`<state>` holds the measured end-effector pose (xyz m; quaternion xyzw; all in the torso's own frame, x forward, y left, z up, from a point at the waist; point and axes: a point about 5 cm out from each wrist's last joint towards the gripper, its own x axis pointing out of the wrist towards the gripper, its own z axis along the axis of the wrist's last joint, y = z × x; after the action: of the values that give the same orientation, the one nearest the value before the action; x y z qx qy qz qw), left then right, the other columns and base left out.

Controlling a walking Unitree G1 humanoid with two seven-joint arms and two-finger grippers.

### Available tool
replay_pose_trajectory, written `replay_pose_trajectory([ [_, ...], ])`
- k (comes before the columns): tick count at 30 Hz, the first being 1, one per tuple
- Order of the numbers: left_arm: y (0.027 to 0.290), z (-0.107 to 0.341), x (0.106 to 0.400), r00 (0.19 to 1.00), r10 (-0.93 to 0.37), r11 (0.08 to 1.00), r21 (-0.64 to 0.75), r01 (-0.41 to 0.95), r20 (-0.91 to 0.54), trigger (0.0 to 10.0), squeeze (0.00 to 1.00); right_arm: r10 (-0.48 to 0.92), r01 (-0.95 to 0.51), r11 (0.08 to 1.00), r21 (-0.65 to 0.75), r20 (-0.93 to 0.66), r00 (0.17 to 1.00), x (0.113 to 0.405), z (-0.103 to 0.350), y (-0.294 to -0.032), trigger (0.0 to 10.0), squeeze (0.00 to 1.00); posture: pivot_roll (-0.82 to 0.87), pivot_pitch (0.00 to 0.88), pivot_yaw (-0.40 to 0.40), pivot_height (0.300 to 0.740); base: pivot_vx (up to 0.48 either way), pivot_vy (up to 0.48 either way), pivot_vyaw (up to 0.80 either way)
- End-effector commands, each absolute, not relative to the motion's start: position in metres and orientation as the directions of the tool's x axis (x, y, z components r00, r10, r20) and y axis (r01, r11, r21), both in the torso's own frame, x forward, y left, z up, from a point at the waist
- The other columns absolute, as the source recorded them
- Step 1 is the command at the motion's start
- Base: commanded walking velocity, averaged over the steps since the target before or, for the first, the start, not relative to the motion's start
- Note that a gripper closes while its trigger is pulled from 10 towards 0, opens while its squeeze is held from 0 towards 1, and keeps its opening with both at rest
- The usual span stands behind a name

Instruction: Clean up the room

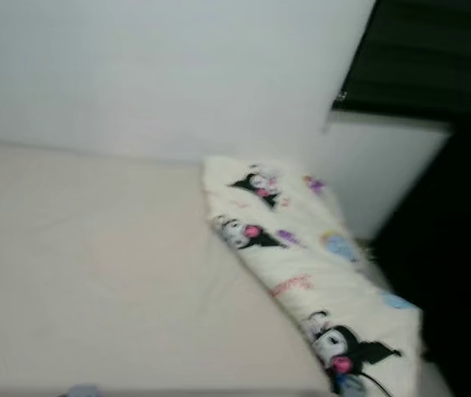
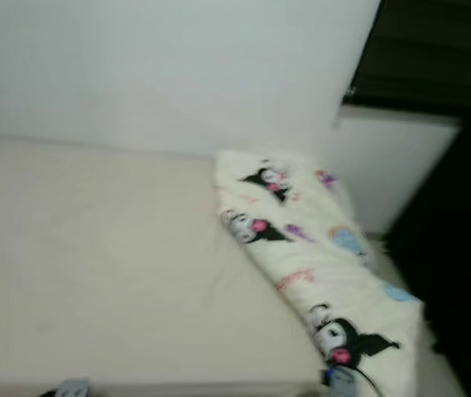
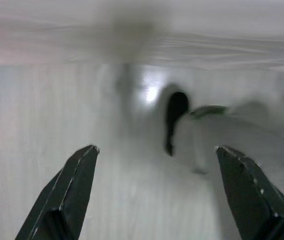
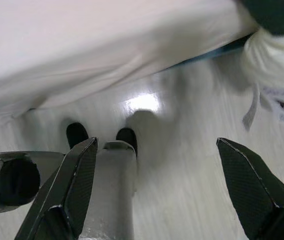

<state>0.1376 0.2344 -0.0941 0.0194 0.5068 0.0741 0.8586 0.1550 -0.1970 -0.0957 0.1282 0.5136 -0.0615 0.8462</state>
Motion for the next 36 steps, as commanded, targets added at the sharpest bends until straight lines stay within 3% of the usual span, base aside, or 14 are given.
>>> replay_pose_trajectory([
  [1, 0.2300, -0.0969, 0.1330, 0.459, 0.133, 0.990, 0.096, -0.102, -0.879, 10.0, 0.00, 0.007, 0.241, 0.962, 0.126, -0.897, 0.442, 0.1472, -0.0976, -0.2045, 10.0, 0.00, 0.09, 0.000, -0.139, 0.740, 0.000, -0.480, 0.00],
  [12, 0.2302, -0.0972, 0.1320, 0.455, 0.129, 0.991, 0.096, -0.094, -0.881, 10.0, 0.00, 0.011, 0.239, 0.962, 0.132, -0.894, 0.449, 0.1462, -0.0978, -0.2046, 10.0, 0.00, 0.08, 0.000, -0.134, 0.740, 0.000, -0.480, 0.00],
  [18, 0.2290, -0.0973, 0.1325, 0.455, 0.126, 0.991, 0.096, -0.089, -0.882, 10.0, 0.00, 0.012, 0.240, 0.962, 0.133, -0.893, 0.450, 0.1461, -0.0978, -0.2048, 10.0, 0.00, 0.08, 0.000, -0.134, 0.740, 0.000, 0.000, 0.00],
  [23, 0.2292, -0.0972, 0.1327, 0.457, 0.136, 0.990, 0.102, -0.097, -0.879, 10.0, 0.00, 0.015, 0.237, 0.962, 0.138, -0.889, 0.457, 0.1462, -0.0976, -0.2049, 10.0, 0.00, 0.08, 0.000, -0.136, 0.740, 0.000, -0.480, 0.00],
  [36, 0.2295, -0.0973, 0.1323, 0.455, 0.142, 0.989, 0.103, -0.110, -0.879, 10.0, 0.00, 0.000, 0.244, 0.962, 0.125, -0.889, 0.458, 0.1464, -0.0973, -0.2063, 10.0, 0.00, 0.08, 0.000, -0.134, 0.740, 0.000, 0.000, 0.57],
])
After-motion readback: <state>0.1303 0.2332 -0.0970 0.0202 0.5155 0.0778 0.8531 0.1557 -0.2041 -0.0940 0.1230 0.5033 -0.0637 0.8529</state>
